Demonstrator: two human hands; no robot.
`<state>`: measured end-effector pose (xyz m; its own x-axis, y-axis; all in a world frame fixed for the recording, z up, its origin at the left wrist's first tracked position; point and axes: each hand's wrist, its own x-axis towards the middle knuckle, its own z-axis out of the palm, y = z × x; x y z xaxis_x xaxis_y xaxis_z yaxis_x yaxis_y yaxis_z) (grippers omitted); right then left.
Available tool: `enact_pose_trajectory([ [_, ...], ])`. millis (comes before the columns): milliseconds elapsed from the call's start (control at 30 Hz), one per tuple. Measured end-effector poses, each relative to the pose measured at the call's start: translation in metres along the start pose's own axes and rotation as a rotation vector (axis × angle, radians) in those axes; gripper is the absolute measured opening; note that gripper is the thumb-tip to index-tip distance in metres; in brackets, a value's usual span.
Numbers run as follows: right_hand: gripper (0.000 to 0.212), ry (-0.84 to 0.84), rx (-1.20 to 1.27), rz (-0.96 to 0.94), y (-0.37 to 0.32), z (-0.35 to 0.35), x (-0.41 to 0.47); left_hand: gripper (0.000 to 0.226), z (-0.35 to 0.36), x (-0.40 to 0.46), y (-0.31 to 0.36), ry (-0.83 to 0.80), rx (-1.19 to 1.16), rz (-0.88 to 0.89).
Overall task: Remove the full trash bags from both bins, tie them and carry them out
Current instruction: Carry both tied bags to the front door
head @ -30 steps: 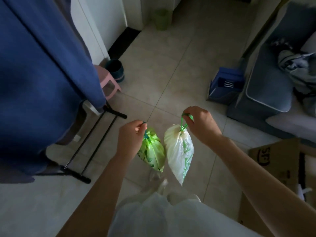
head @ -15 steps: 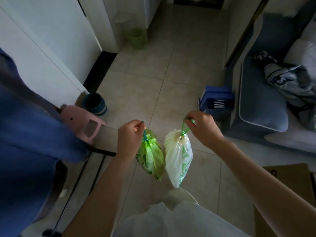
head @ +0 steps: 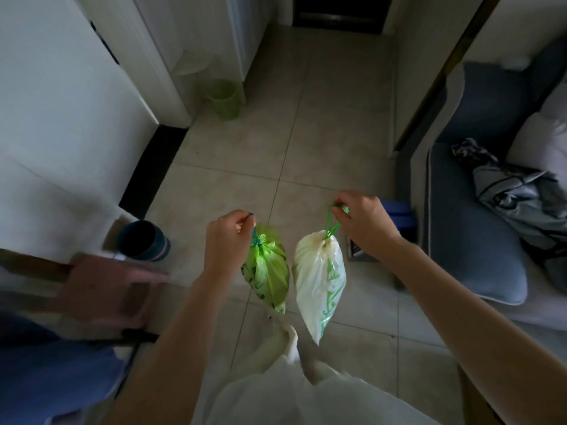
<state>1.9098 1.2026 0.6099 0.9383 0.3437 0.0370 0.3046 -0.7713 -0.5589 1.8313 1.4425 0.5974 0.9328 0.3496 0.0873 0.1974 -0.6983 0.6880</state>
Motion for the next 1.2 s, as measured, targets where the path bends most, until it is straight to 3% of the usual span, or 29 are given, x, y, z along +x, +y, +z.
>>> enact_pose_trajectory([
  [367,0.010,0.082,-0.047,0.090,0.053,-0.042,0.229,0.027,0.066,0.240,0.032,-0.097,-0.036,0.096],
  [533,0.008,0.157,-0.052,0.096,0.080,-0.065,0.325,0.019,0.092,0.350,0.057,-0.125,-0.022,0.118],
  [1200,0.013,0.055,-0.031,0.059,0.204,-0.128,0.734,0.016,0.222,0.743,0.151,-0.078,-0.123,0.008],
])
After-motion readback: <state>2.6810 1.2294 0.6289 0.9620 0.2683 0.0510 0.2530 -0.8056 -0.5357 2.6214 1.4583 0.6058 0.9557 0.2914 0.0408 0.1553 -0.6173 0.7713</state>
